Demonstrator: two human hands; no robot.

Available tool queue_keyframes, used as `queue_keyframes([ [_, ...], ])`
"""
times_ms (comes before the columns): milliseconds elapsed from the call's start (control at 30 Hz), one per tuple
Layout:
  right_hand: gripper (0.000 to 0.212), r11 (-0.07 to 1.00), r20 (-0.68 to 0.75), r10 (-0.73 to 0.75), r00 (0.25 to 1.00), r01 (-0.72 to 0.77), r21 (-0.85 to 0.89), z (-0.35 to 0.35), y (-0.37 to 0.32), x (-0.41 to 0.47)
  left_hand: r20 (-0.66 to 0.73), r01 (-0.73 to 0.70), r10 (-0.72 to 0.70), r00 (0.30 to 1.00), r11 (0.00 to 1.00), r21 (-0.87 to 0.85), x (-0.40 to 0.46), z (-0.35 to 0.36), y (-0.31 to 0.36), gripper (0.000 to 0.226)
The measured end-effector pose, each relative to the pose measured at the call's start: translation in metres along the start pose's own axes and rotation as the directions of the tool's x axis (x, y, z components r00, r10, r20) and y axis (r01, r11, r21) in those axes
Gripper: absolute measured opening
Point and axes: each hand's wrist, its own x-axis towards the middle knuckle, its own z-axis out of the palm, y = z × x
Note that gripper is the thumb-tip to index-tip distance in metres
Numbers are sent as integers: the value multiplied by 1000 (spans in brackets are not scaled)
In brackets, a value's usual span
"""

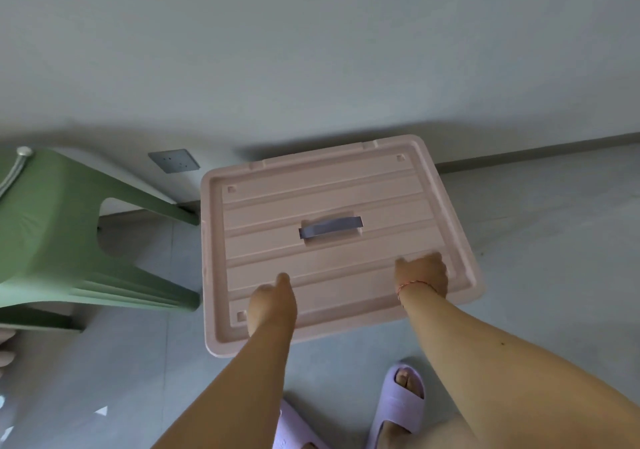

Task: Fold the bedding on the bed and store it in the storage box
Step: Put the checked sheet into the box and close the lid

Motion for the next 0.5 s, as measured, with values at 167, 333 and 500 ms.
queue_keyframes([
  [167,46,871,-106,-400,910,342,-353,-10,-28,37,-138,-285,334,933,915,284,46,-15,22,46],
  [333,50,773,-109,-509,854,398,-494,-19,-55,92,-183,-348,500,847,780,520,95,-29,46,59],
  [500,59,776,-131,-517,846,398,-490,-14,-73,147,-246,-191,453,857,723,664,145,-33,69,63],
])
